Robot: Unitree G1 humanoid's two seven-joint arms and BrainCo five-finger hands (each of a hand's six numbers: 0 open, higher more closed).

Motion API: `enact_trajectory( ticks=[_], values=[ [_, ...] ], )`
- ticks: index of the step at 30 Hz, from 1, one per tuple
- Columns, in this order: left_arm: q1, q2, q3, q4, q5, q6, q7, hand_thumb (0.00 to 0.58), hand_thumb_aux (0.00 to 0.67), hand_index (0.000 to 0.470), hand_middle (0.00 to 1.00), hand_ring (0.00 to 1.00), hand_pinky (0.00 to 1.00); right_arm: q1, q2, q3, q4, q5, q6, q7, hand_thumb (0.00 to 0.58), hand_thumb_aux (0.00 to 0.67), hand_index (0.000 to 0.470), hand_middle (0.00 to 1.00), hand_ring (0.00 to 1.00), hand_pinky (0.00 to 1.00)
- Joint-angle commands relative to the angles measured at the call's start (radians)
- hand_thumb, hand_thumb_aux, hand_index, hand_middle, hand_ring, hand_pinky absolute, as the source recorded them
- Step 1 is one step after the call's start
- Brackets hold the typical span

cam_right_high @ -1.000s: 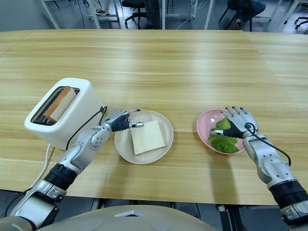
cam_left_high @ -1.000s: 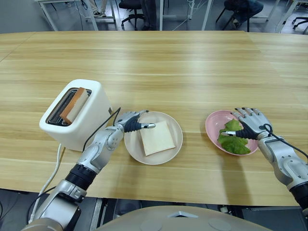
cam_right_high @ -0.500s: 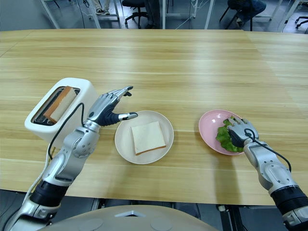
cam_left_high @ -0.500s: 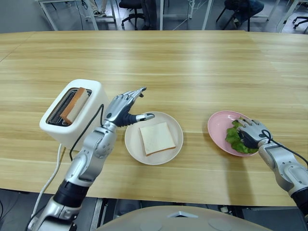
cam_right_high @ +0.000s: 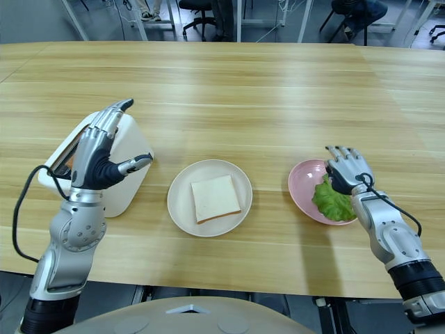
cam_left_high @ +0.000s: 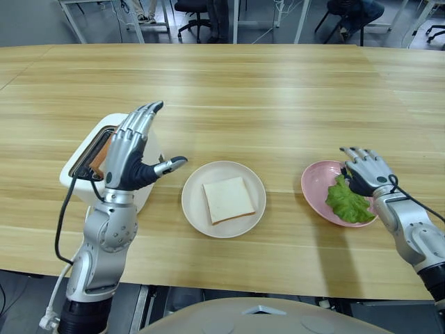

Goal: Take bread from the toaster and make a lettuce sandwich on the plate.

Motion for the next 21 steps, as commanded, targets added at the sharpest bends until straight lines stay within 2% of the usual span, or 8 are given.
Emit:
enact_trajectory(
  ticks=[1, 5, 7, 8, 9, 10, 12, 21],
  values=[
    [0.043, -0.017, 0.057, -0.012, -0.017, -0.012, 0.016, 0.000, 0.000, 0.000, 0.08, 0.08, 0.08, 0.009, -0.002, -0.020, -0.023, 0.013, -0.005, 0.010, 0.580, 0.670, 0.460, 0.00, 0.00, 0.00],
    [0.084, -0.019, 0.119, -0.007, -0.003, -0.017, 0.030, 0.000, 0.000, 0.000, 0.07, 0.07, 0.07, 0.024, -0.007, 0.001, 0.000, 0.010, -0.003, 0.064, 0.580, 0.670, 0.460, 0.00, 0.00, 0.00],
    [0.101, -0.022, 0.141, 0.004, -0.010, -0.022, 0.033, 0.000, 0.000, 0.000, 0.00, 0.00, 0.00, 0.041, -0.008, 0.023, 0.034, 0.013, 0.000, 0.120, 0.580, 0.670, 0.460, 0.00, 0.00, 0.00],
    [0.107, -0.029, 0.146, 0.007, -0.023, -0.026, 0.033, 0.000, 0.000, 0.000, 0.00, 0.00, 0.00, 0.051, -0.007, 0.030, 0.044, 0.014, 0.001, 0.142, 0.576, 0.617, 0.424, 0.00, 0.00, 0.00],
    [0.115, -0.036, 0.147, 0.011, -0.032, -0.032, 0.033, 0.000, 0.000, 0.000, 0.00, 0.00, 0.00, 0.060, -0.009, 0.035, 0.049, 0.012, 0.001, 0.158, 0.454, 0.357, 0.245, 0.00, 0.00, 0.00],
    [0.124, -0.042, 0.147, 0.014, -0.041, -0.040, 0.035, 0.000, 0.000, 0.000, 0.00, 0.00, 0.00, 0.067, -0.011, 0.035, 0.051, 0.011, -0.001, 0.165, 0.045, 0.026, 0.018, 0.00, 0.00, 0.00],
    [0.139, -0.057, 0.144, 0.022, -0.056, -0.052, 0.035, 0.000, 0.000, 0.000, 0.00, 0.00, 0.00, 0.074, -0.019, 0.032, 0.047, 0.008, 0.002, 0.181, 0.000, 0.000, 0.000, 0.00, 0.00, 0.00],
    [0.190, -0.152, 0.074, 0.053, -0.203, -0.096, -0.012, 0.000, 0.000, 0.000, 0.00, 0.00, 0.00, 0.080, -0.076, 0.017, 0.029, -0.015, 0.015, 0.203, 0.000, 0.000, 0.000, 0.00, 0.00, 0.00]
  ],
)
